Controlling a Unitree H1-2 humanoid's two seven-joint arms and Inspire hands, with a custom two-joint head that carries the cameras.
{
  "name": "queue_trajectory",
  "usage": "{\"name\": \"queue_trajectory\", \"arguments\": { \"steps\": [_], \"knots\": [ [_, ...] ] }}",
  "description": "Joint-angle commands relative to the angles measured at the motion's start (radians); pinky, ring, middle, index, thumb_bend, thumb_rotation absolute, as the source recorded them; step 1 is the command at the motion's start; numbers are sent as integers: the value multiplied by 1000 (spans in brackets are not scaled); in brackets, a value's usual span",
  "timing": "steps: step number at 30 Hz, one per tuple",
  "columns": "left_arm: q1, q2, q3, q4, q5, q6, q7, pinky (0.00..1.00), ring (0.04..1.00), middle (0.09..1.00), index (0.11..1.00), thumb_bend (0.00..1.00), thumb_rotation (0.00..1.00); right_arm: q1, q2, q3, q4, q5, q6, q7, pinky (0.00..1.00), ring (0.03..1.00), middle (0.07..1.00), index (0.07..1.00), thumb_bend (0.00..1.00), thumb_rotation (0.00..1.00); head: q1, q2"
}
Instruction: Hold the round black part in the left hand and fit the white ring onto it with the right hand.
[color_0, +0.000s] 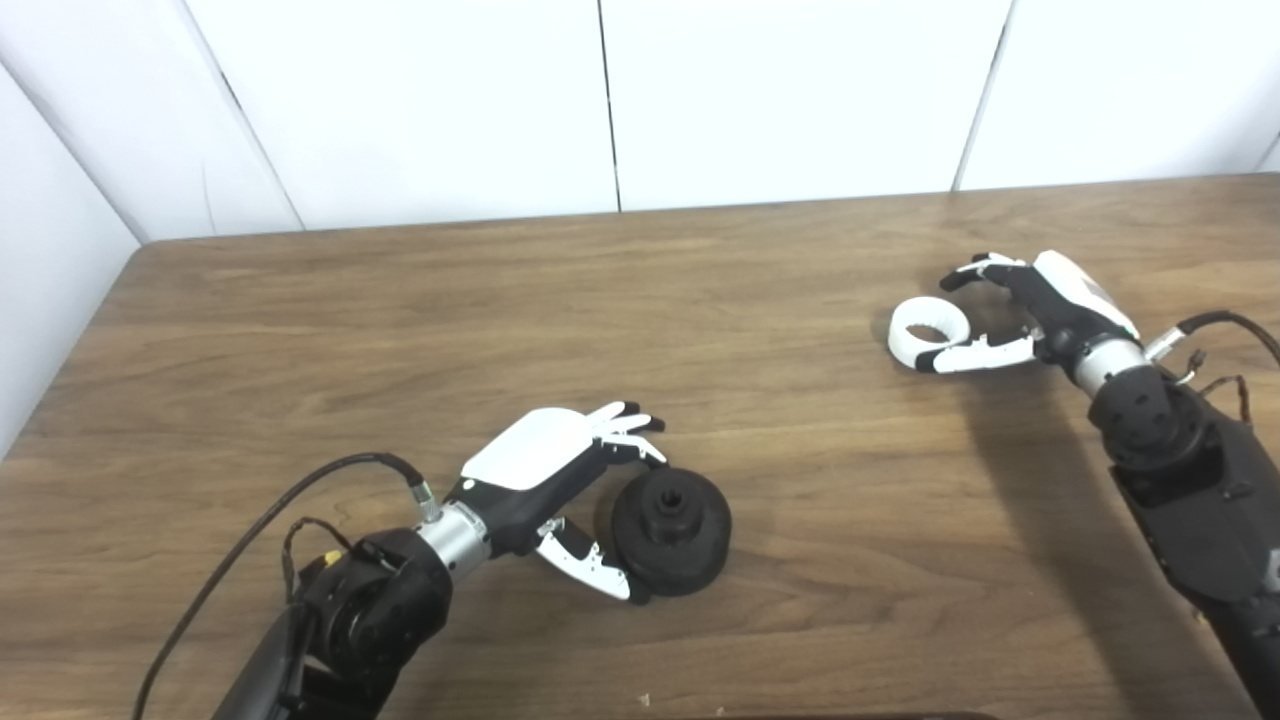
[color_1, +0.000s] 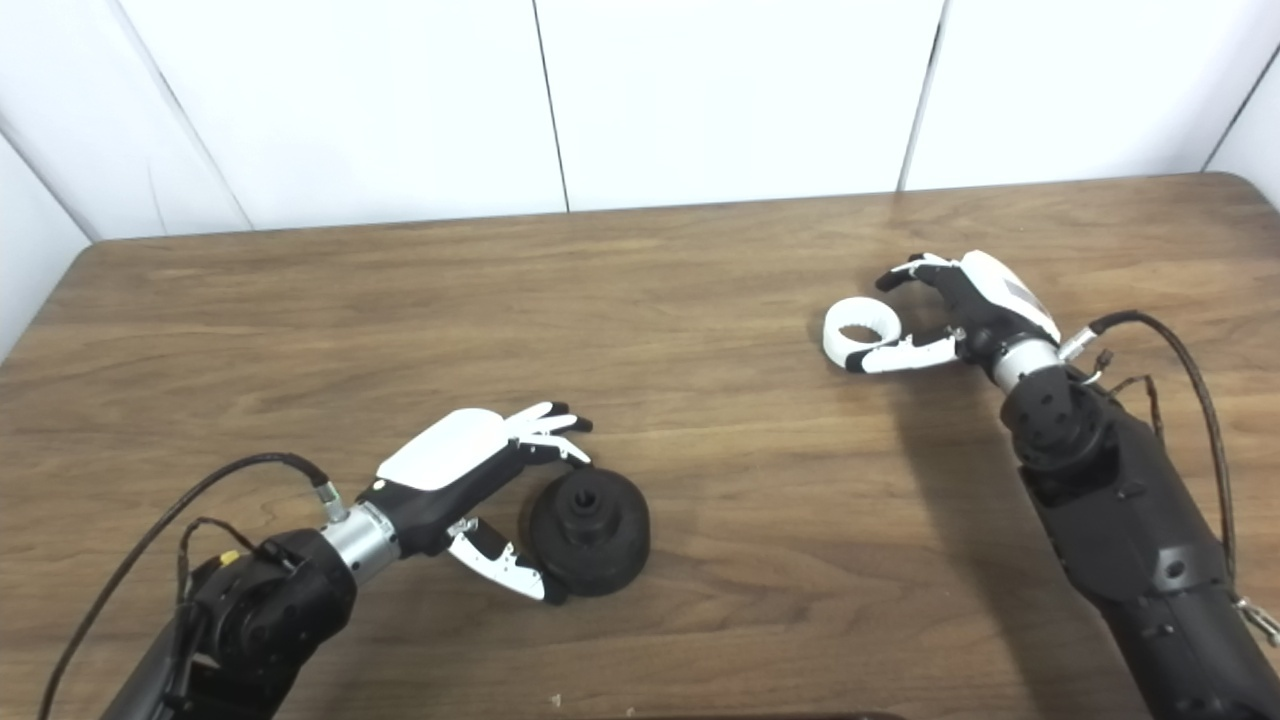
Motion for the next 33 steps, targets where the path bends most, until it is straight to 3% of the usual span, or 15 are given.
{"name": "queue_trajectory", "arguments": {
  "steps": [1,8,16,33],
  "knots": [
    [-5,-1,6,-26,-16,-3,3,868,984,936,676,840,321,-31,-5,-12,6,8,-16,-10,866,976,926,750,860,320,0,0],
    [-5,-2,4,-28,-14,-5,1,876,984,940,677,838,326,-30,0,-11,28,0,-46,-37,861,958,908,731,860,321,-6,6],
    [-14,6,10,-41,-18,10,-16,855,983,942,681,833,336,-34,10,-4,22,-8,-49,-42,877,956,898,714,845,296,-61,42],
    [-17,3,21,-35,-24,5,-22,847,986,936,678,840,326,-30,13,5,19,-8,-64,-40,876,954,893,708,854,302,-59,49]
  ]
}}
